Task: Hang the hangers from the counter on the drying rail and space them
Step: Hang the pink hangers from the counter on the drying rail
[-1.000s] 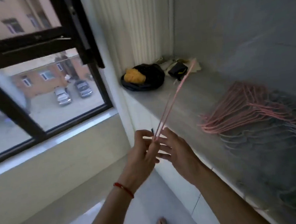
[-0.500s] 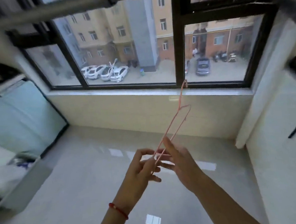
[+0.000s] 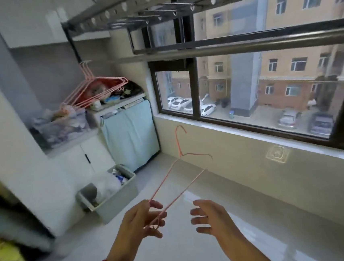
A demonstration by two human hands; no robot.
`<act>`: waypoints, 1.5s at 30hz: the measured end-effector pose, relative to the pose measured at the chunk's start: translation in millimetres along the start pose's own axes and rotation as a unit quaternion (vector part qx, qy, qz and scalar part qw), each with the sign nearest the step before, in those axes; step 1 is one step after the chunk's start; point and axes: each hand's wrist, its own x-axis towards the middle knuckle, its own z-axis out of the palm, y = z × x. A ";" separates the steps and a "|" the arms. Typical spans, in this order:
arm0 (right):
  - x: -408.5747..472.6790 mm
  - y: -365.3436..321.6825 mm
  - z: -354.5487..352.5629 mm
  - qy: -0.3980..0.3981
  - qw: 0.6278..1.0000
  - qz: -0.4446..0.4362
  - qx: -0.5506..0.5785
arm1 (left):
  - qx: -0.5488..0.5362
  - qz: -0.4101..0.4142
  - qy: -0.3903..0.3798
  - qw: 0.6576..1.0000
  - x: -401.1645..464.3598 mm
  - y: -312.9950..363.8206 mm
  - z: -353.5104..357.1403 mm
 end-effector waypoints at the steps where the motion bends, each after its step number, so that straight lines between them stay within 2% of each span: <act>1: 8.7 -5.9 15.3 -0.006 1.000 -0.014 -0.007 | -0.014 0.010 0.016 1.000 9.8 2.8 -20.6; 7: 72.9 -55.0 103.8 -0.029 0.991 -0.120 -0.046 | -0.080 0.049 0.082 0.992 81.6 33.6 -112.2; 10: 117.2 -80.4 140.8 -0.031 0.985 -0.159 -0.051 | -0.079 0.063 0.097 0.990 120.9 58.1 -141.8; 21: 264.6 -157.0 245.5 -0.082 0.977 -0.177 -0.084 | -0.072 0.088 0.137 0.984 258.3 140.7 -230.6; 28: 319.1 -187.4 298.1 -0.083 0.967 -0.226 -0.079 | -0.091 0.123 0.098 0.983 356.5 186.1 -303.1; 34: 359.9 -199.9 360.5 -0.028 0.965 -0.243 -0.093 | -0.098 0.138 0.035 0.985 442.7 209.9 -360.6; 39: 388.0 -212.0 411.4 0.008 0.961 -0.259 -0.097 | -0.095 0.130 -0.009 0.987 500.1 216.7 -393.4; 45: 403.6 -213.1 438.6 0.038 0.958 -0.266 -0.100 | -0.086 0.129 -0.034 0.987 531.3 207.3 -408.3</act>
